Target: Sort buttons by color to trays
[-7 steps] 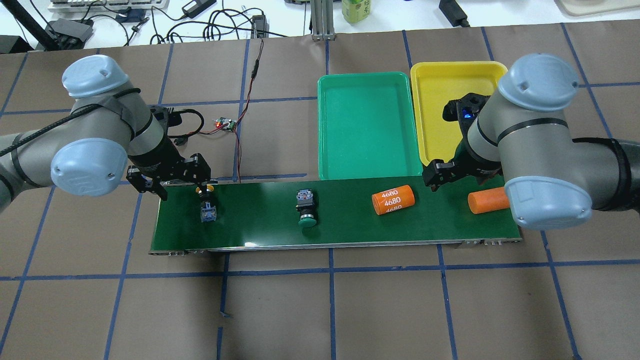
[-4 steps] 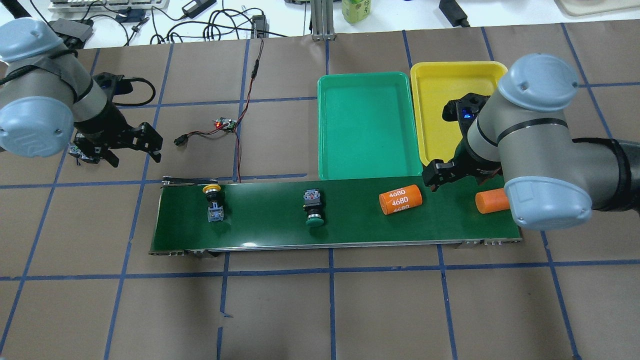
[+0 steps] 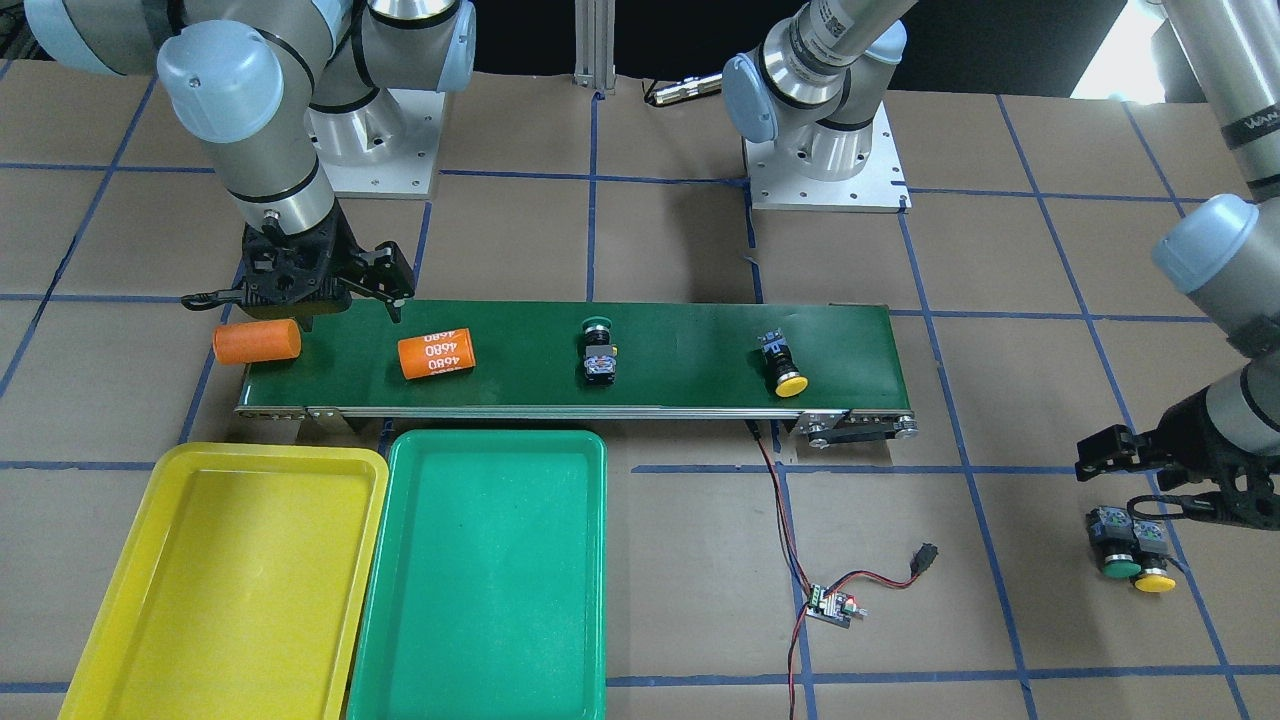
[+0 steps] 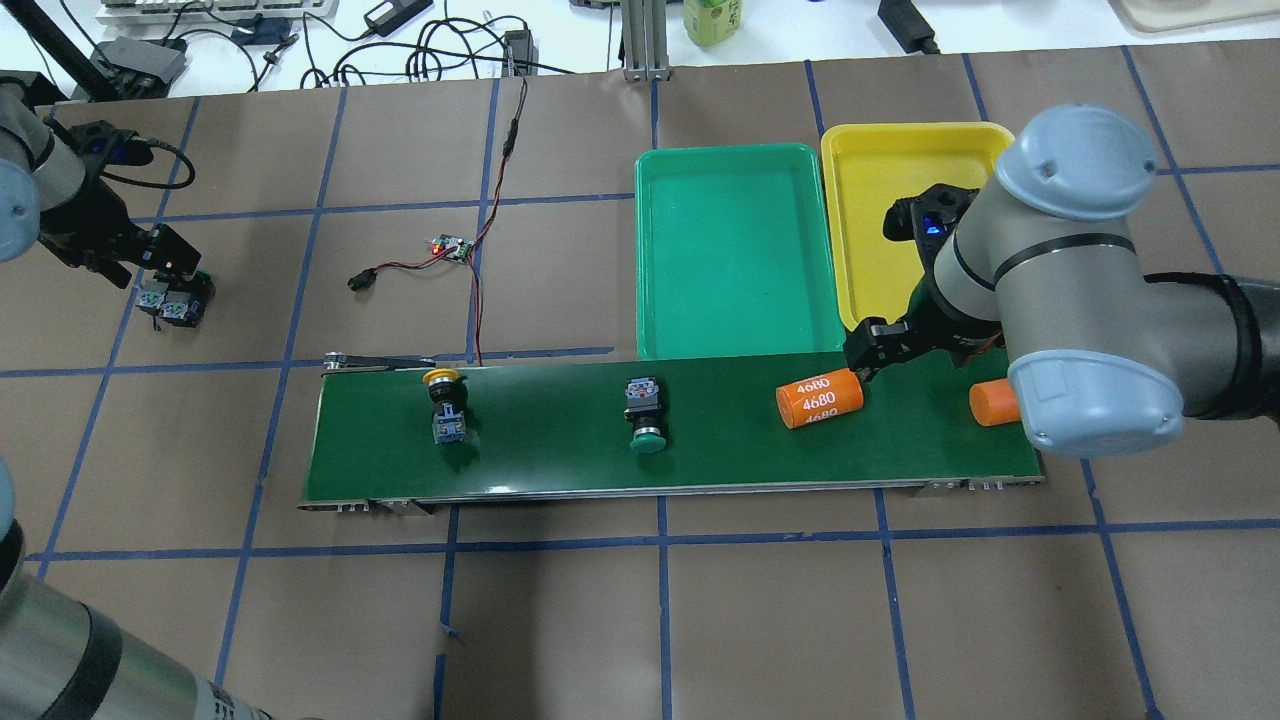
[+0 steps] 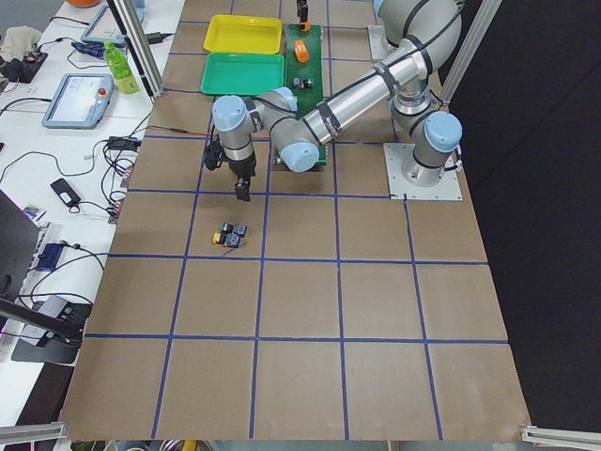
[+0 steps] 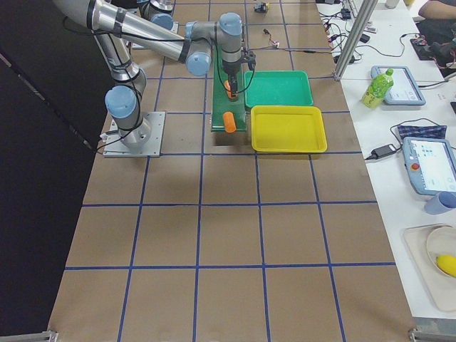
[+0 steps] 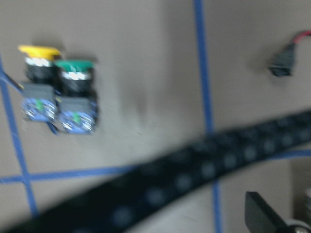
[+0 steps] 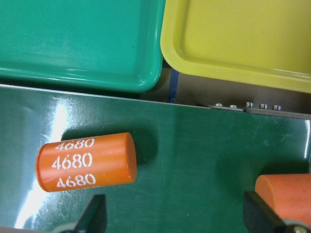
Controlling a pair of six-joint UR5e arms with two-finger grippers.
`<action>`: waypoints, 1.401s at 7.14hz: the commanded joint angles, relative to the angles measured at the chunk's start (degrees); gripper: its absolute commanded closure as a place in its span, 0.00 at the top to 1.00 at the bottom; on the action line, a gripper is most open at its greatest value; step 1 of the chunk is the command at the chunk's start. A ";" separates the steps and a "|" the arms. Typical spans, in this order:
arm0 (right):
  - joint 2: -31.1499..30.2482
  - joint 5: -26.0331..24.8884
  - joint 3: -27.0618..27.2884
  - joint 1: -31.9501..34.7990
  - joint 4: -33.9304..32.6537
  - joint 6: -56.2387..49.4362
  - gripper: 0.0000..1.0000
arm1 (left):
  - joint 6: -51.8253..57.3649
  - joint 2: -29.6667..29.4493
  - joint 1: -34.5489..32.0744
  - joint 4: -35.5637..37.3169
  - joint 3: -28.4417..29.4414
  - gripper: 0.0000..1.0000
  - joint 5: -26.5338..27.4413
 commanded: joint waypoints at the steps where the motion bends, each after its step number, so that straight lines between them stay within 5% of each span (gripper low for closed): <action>1: 0.24 0.27 -0.03 -0.07 -0.17 0.02 1.00 | 5.96 -6.07 1.46 7.71 0.72 1.00 -0.14; 7: 4.55 0.45 -0.21 0.02 -3.07 1.69 1.00 | 6.95 -6.70 1.46 8.00 -2.27 0.95 -0.06; 9: 4.73 0.45 0.06 0.02 -3.16 1.69 1.00 | 7.39 -6.70 1.46 8.18 -2.18 0.51 -0.06; 10: 5.25 0.37 -0.29 0.02 -2.99 1.78 1.00 | 7.48 -6.70 1.46 8.09 -1.92 0.50 -0.06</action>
